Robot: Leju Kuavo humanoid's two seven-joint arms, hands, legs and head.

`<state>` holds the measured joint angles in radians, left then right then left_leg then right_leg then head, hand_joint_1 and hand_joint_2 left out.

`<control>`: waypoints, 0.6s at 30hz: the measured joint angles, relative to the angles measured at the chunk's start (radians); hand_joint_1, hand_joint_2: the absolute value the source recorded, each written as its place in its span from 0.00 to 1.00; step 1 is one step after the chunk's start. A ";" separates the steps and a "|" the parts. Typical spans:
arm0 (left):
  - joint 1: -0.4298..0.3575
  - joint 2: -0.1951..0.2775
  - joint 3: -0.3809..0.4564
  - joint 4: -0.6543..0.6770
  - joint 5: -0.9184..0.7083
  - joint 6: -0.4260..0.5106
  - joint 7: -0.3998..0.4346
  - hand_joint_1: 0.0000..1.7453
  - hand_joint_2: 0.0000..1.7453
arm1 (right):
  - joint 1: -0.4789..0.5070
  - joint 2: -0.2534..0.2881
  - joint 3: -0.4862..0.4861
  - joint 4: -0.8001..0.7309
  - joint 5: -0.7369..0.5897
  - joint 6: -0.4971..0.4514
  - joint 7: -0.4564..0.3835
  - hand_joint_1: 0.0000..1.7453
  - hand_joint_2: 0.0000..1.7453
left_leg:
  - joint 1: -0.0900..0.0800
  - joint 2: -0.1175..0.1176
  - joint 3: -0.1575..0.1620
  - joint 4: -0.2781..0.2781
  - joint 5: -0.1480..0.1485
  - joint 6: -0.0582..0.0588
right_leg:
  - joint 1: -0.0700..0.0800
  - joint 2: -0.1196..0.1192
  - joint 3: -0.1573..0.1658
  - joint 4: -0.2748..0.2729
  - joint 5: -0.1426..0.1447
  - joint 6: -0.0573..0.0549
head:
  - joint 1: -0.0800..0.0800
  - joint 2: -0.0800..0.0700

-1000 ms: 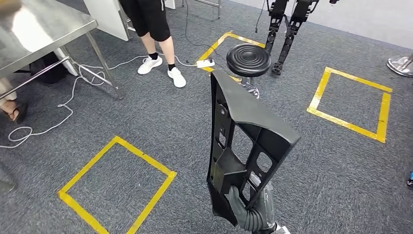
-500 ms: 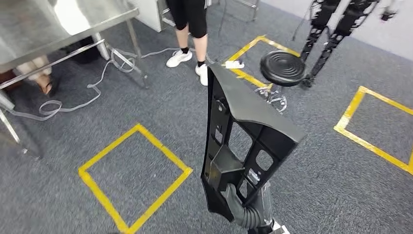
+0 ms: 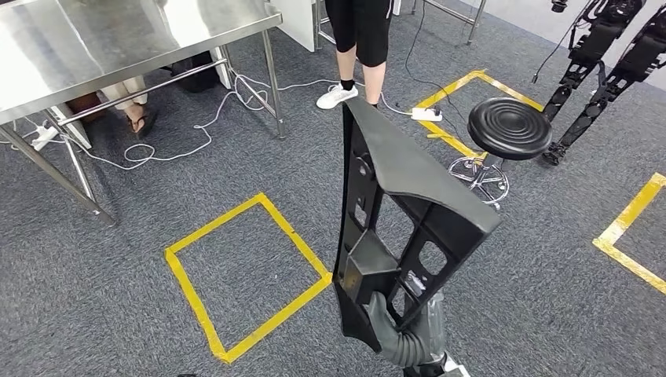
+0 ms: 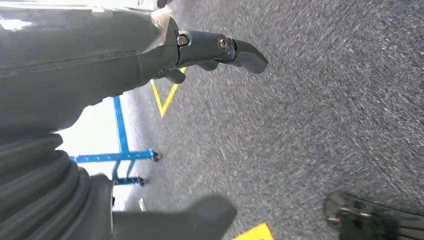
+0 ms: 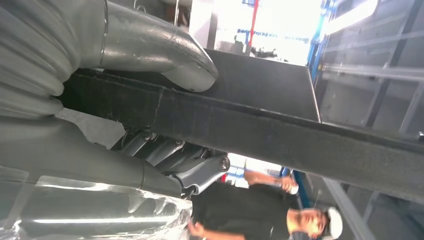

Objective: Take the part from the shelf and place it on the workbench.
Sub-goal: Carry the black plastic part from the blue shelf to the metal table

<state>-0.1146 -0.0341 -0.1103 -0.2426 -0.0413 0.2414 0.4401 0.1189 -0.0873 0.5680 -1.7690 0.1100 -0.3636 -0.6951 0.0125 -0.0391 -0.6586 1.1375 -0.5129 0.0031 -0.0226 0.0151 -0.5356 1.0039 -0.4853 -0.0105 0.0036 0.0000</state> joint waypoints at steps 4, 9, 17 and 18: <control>0.005 0.002 0.000 0.000 0.003 -0.001 -0.001 0.00 1.00 | 0.000 0.003 0.000 -0.001 0.012 -0.002 0.008 1.00 1.00 | 0.014 0.032 -0.073 0.140 -0.041 -0.020 | 0.004 -0.049 0.000 0.001 -0.005 -0.006 | -0.003 0.000; 0.009 0.001 0.000 0.000 0.004 0.001 -0.001 0.00 1.00 | 0.000 0.004 -0.002 -0.008 0.012 -0.003 0.022 1.00 1.00 | 0.017 0.098 0.058 -0.105 0.055 -0.016 | 0.013 -0.093 0.009 0.005 -0.020 0.018 | -0.001 0.000; 0.015 -0.001 0.004 0.001 0.012 0.001 -0.001 0.00 1.00 | 0.004 0.000 -0.011 -0.018 0.007 0.001 0.024 1.00 1.00 | 0.013 0.024 0.061 -0.120 0.066 0.035 | 0.008 -0.028 -0.092 0.240 -0.139 0.030 | 0.010 0.000; 0.016 -0.001 0.004 0.001 0.012 0.001 -0.001 0.00 1.00 | 0.005 -0.001 -0.012 -0.018 0.006 0.001 0.025 1.00 1.00 | 0.012 0.011 0.061 -0.120 0.066 0.035 | 0.007 -0.023 -0.114 0.281 -0.149 0.034 | 0.010 0.000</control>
<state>-0.0990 -0.0354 -0.1061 -0.2417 -0.0293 0.2425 0.4391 0.1241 -0.0887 0.5558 -1.7872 0.1164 -0.3621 -0.6706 0.0247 -0.0281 -0.5979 1.0174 -0.4466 0.0380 -0.0153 -0.0083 -0.6498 1.2846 -0.6342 0.0236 0.0140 0.0000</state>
